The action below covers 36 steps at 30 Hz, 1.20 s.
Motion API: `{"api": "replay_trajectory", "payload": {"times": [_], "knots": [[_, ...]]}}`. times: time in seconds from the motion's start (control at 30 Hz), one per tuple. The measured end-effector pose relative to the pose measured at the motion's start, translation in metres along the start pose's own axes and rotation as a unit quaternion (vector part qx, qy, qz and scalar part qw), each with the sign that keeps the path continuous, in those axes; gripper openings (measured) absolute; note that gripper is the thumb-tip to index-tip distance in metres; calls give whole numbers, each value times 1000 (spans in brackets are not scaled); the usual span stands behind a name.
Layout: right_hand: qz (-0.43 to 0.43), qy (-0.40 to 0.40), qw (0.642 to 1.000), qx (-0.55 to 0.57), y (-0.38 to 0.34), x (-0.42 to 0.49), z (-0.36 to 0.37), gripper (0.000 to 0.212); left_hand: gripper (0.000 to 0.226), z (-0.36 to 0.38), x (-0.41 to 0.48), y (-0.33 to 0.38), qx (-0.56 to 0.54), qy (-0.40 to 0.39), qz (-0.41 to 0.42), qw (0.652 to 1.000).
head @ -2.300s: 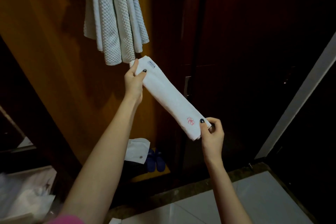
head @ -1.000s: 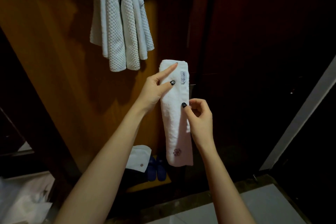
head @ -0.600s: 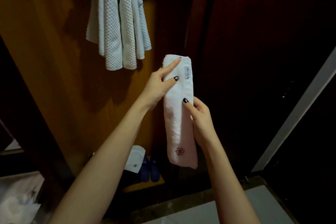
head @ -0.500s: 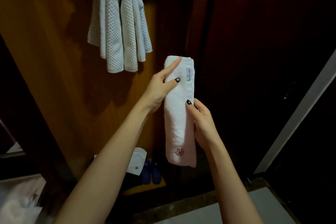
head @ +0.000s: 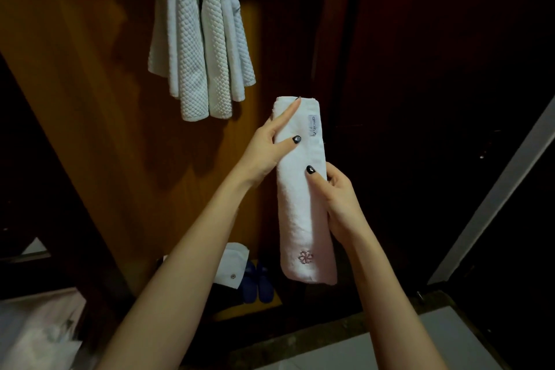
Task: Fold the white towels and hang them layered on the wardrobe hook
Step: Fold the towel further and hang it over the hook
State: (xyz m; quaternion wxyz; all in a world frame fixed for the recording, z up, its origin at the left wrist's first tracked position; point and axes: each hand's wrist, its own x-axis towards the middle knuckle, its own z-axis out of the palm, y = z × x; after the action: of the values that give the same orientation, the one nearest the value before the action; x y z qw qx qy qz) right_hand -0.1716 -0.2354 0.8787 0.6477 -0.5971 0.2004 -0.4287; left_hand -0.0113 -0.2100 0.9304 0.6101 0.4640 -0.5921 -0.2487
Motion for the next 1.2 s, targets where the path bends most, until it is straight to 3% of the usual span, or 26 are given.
{"api": "replay_trajectory", "payload": {"times": [0.1, 0.23, 0.33, 0.4, 0.57, 0.63, 0.73, 0.87, 1.03, 1.2], "knots": [[1, 37, 999, -17, 3, 1, 3, 28, 65, -3, 1, -3, -51, 4, -9, 999], [-48, 56, 983, -168, 6, 5, 6, 42, 67, -2, 4, -5, -87, 27, -29, 995], [-51, 65, 965, -247, 3, 11, 6, 26, 66, -5, 6, -9, -113, 38, -40, 992], [-36, 43, 974, -217, 2, 14, 4, 26, 66, -6, 7, -10, -124, 39, -46, 990], [-25, -9, 991, -133, 0, 13, 2, 56, 67, -8, 9, -13, -118, 48, -53, 990], [-22, 5, 994, -108, 3, 14, 3, 49, 67, -9, 10, -14, -107, 61, -53, 991], [-38, 48, 992, -112, 7, 15, 6, 17, 67, -11, 10, -16, -73, 90, -45, 992], [-22, 26, 992, -120, 9, 15, 5, 48, 66, -18, 10, -20, -45, 117, -32, 992], [6, -28, 991, -132, 12, 6, -3, 39, 64, -32, 14, -16, -80, 203, -45, 975], [2, -89, 983, -161, 14, 0, -10, 50, 65, -51, 19, -17, -119, 269, -56, 954]]}}
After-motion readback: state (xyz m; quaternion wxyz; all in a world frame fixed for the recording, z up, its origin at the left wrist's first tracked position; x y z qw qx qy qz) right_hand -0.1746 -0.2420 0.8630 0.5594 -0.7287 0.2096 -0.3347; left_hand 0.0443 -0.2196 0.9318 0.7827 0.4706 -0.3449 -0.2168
